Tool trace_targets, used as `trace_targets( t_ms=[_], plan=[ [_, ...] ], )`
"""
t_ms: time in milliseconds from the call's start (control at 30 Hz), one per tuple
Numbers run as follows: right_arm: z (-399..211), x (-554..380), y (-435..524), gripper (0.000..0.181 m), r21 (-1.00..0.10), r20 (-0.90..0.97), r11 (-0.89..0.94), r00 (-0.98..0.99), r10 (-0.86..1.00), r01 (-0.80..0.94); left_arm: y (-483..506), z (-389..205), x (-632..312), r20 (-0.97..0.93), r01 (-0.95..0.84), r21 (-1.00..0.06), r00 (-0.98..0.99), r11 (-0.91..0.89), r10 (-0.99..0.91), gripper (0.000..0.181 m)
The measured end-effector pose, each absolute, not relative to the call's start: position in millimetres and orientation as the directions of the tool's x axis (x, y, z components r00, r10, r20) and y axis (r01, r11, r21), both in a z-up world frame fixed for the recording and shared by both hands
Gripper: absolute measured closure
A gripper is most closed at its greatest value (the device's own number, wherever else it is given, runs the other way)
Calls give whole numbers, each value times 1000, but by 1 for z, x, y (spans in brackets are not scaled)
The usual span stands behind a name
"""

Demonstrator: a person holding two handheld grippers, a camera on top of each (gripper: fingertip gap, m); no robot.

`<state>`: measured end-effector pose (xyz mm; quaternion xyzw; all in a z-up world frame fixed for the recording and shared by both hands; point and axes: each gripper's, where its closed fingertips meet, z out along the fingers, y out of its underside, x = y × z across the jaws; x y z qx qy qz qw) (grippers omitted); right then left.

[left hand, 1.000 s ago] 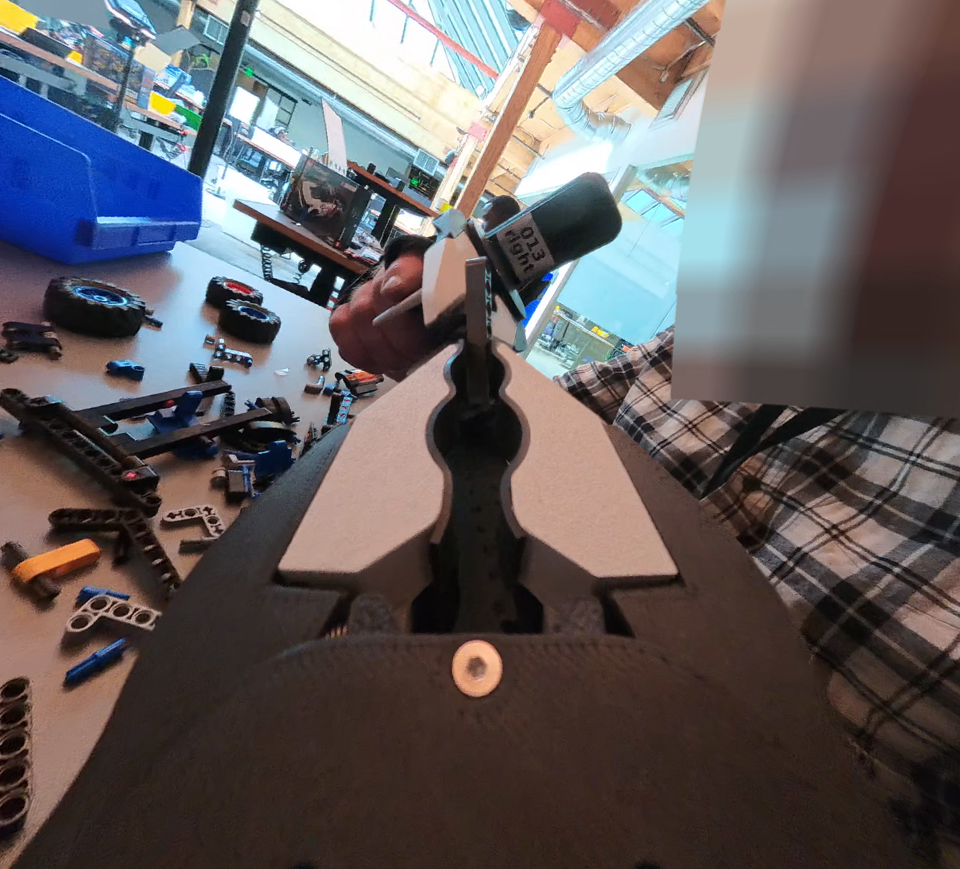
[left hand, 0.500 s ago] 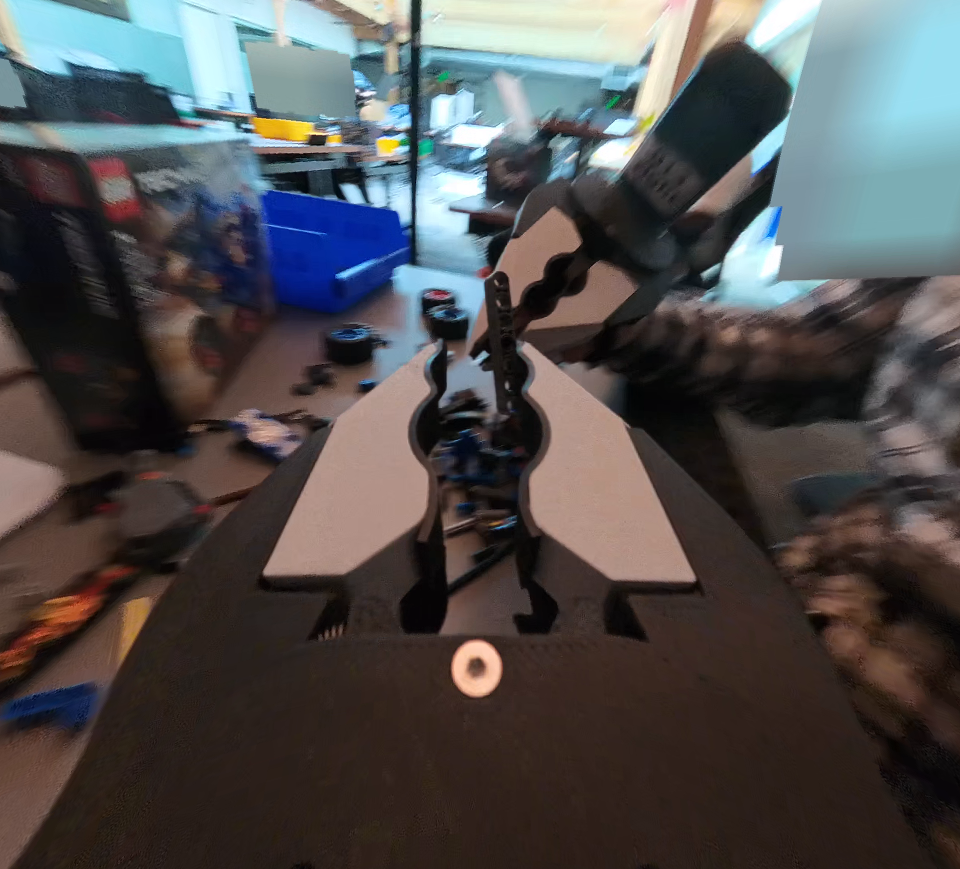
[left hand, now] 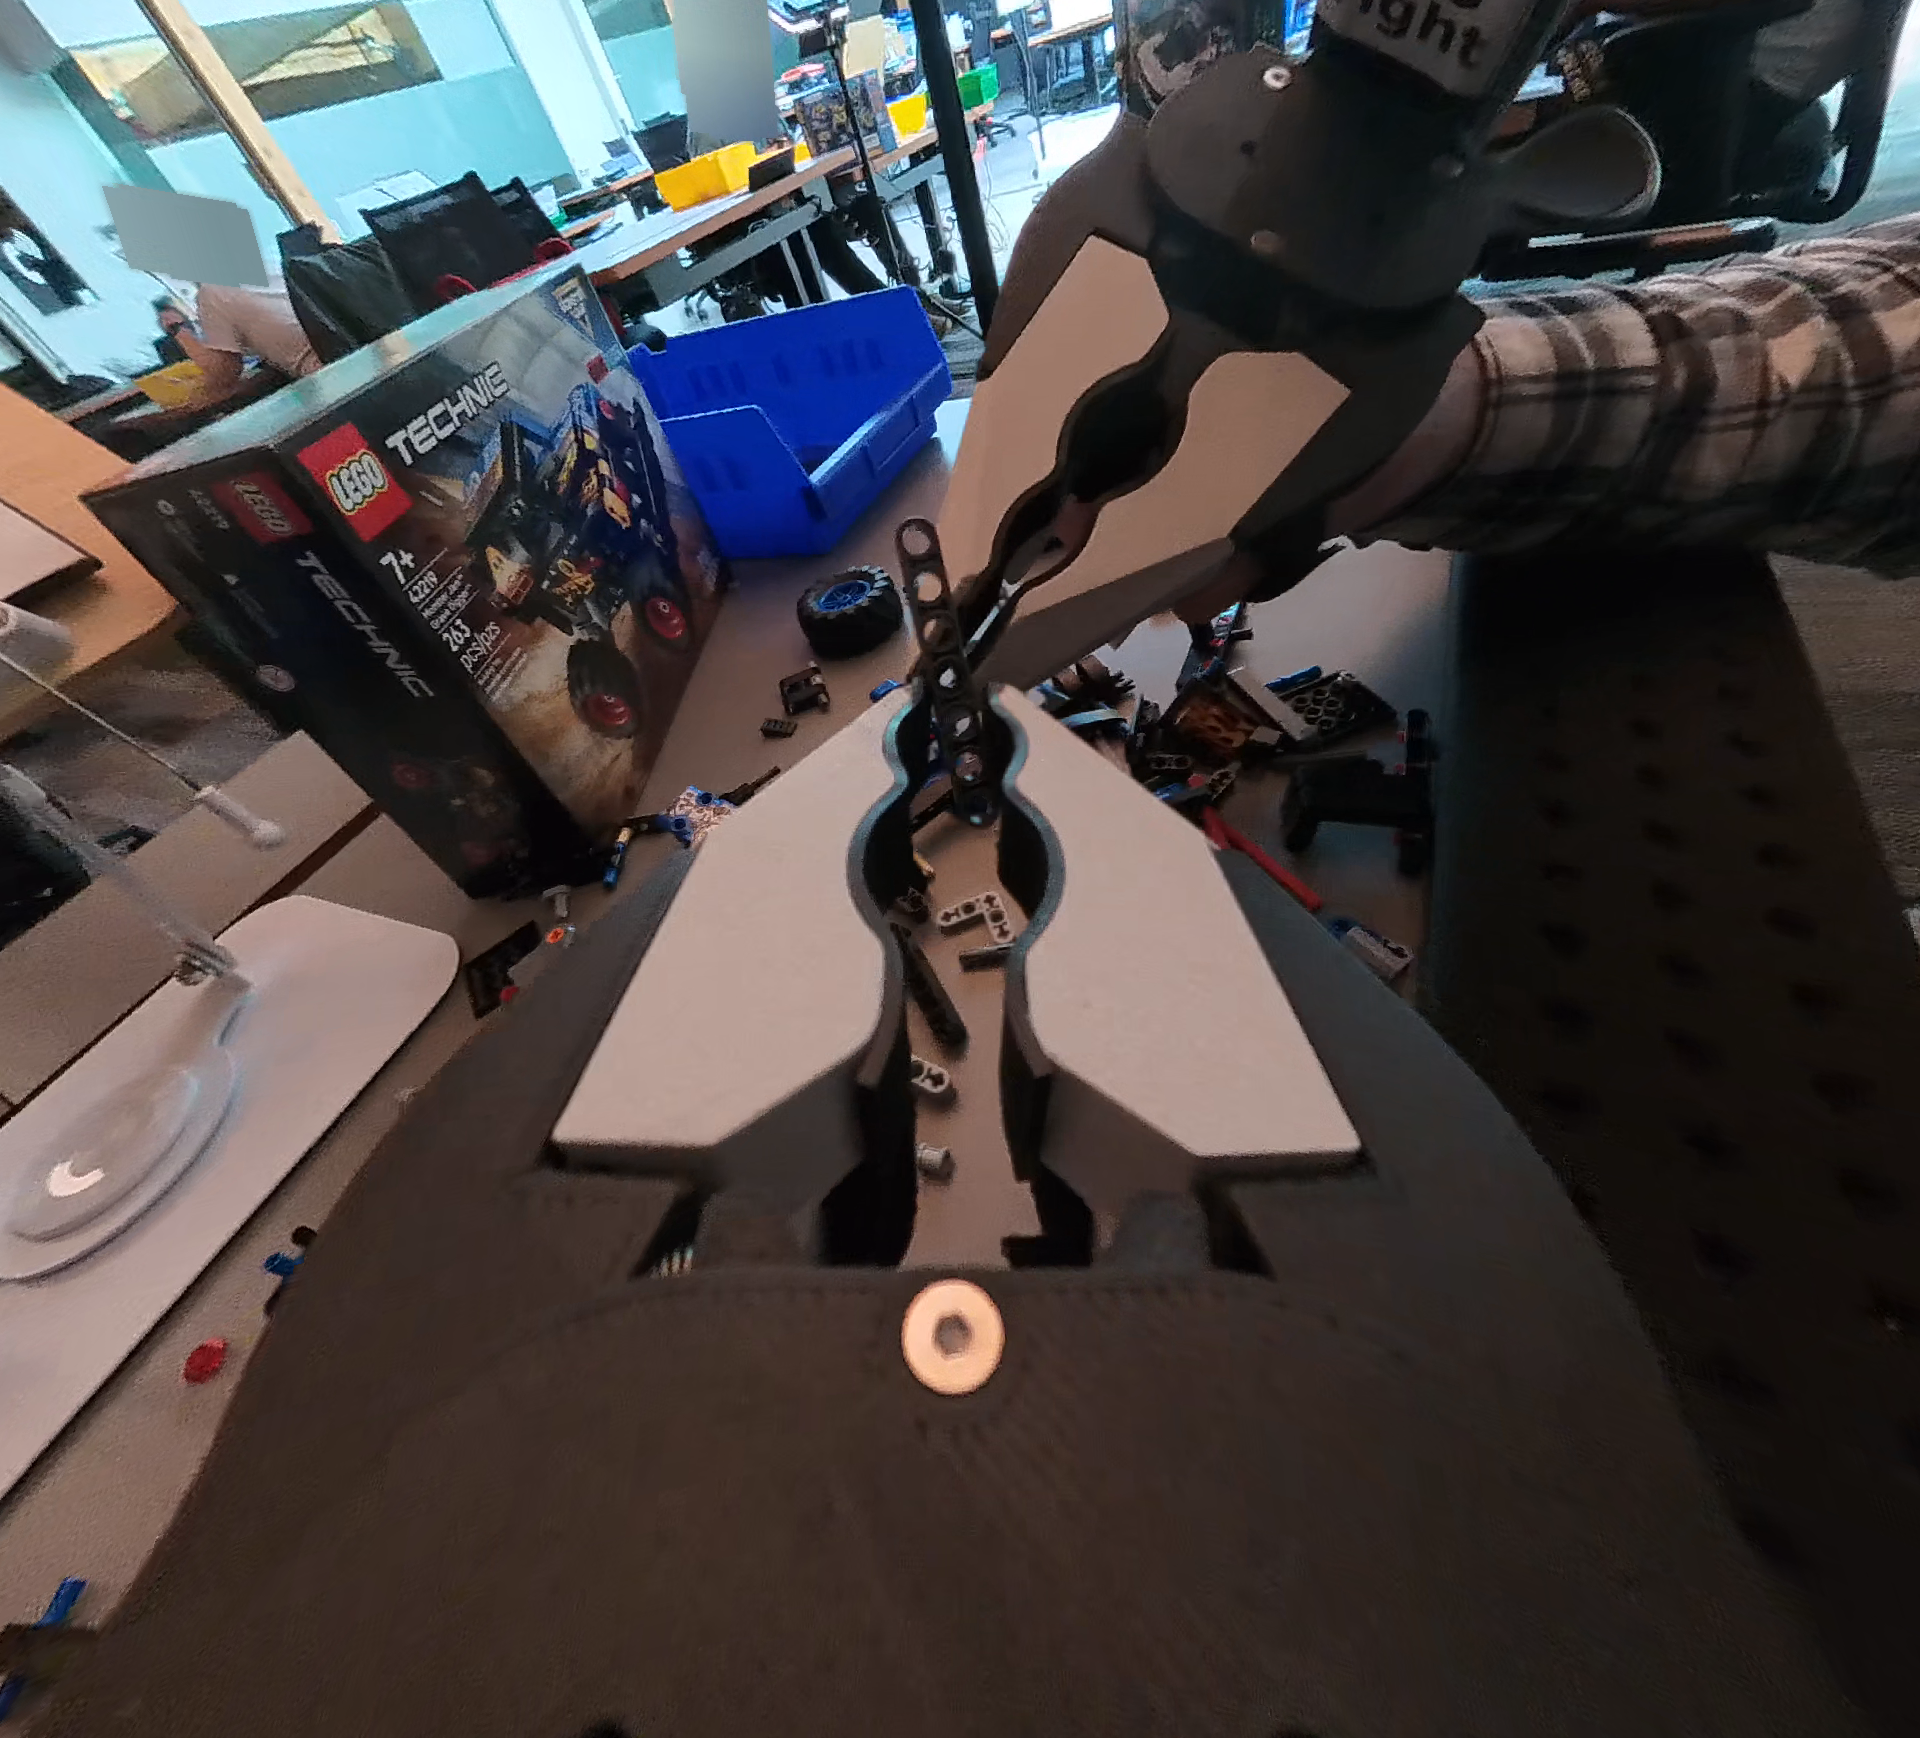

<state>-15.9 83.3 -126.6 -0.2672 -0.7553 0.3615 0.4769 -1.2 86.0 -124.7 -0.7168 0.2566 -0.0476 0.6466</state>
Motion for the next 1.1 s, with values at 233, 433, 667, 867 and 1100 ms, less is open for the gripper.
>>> trace_targets(
  t_ms=[233,433,667,867,1100],
  plan=[
    [-117,-14,79,181,-804,537,593,-375,756,43,81,-111,0,-200,-204,-978,881,36,-429,177],
    [-128,-21,83,181,-853,430,513,-432,792,92,67,-85,-22,-69,-13,-992,895,128,-440,177],
    [-98,-14,72,176,-962,248,271,-495,833,-25,70,-94,3,-20,26,-997,834,75,-551,177],
    [-102,-10,64,166,-942,301,335,-519,800,-29,72,-98,3,-65,-33,-997,846,70,-529,177],
    [-114,-9,66,177,-856,457,517,-480,749,-8,72,-110,5,-158,-164,-986,827,37,-539,178]
  ],
)
